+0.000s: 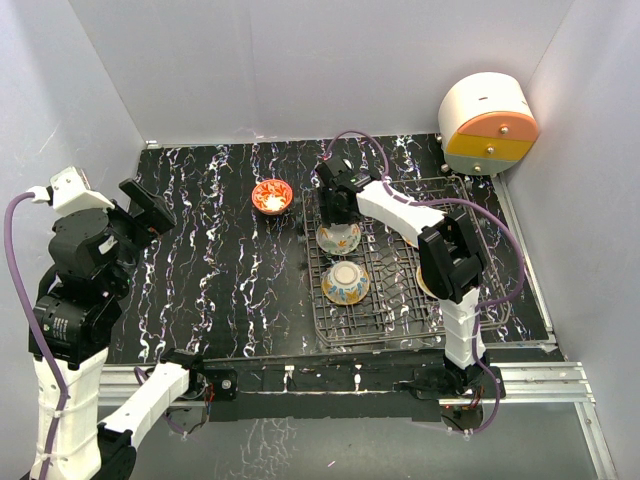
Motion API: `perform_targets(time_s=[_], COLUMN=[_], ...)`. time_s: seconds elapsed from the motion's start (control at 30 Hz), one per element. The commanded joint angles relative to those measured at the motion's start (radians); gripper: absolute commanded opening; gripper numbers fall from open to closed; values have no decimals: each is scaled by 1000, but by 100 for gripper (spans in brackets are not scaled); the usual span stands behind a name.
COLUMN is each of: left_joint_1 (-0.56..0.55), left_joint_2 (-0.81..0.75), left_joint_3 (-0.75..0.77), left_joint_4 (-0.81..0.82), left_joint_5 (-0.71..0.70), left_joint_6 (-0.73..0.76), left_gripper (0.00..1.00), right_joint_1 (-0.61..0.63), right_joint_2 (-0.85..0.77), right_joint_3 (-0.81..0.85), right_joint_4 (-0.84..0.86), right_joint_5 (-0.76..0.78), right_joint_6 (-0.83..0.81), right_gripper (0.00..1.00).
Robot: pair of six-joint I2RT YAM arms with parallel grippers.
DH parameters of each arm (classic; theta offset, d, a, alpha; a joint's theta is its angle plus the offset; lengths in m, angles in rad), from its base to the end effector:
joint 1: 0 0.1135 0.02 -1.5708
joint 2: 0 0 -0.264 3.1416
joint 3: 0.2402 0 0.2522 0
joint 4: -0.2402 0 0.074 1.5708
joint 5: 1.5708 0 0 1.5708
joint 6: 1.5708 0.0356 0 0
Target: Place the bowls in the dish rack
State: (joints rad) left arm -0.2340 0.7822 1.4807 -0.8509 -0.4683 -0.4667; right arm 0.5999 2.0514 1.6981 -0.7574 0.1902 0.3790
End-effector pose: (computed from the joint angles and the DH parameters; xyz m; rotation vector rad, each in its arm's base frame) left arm 0.0877 -0.0044 0.4870 -0.5344 1.6223 -0.1180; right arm 0.3678 0.2434 0.2215 -0.2330 2.6378 0.0686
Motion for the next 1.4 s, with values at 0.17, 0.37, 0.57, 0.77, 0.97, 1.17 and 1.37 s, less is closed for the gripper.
perform_targets(time_s=[0.17,0.37,0.57,0.77,0.97,1.17,1.37], left_joint_1=[-2,-3,-2,-3,-2,-2,-3], left_joint_2=[-1,-3,-3,-1,1,5,5], left_joint_3=[-14,-19,-22,-20,-16,-11,-21], left_joint_4=[27,29,28,27,26,26,35], left_joint_5=[-12,-10,-6,-4,-1,-1,4], left_joint_6=[8,3,0,-3,-3,2,0], left_gripper=[97,97,97,97,97,97,97], right_joint_1=[-3,-3,-3,-3,-3,-4,-3], right_joint_2=[-90,-111,-115,-113,-70,-72,-112], right_joint_3=[7,12,-12,-59,-75,-96,-85], right_joint_4=[109,128,160,205,205,204,202], right_joint_5=[30,51,85,100,92,89,85], right_joint_6=[24,24,23,28,40,59,52], right_gripper=[19,18,18,17,17,58,94])
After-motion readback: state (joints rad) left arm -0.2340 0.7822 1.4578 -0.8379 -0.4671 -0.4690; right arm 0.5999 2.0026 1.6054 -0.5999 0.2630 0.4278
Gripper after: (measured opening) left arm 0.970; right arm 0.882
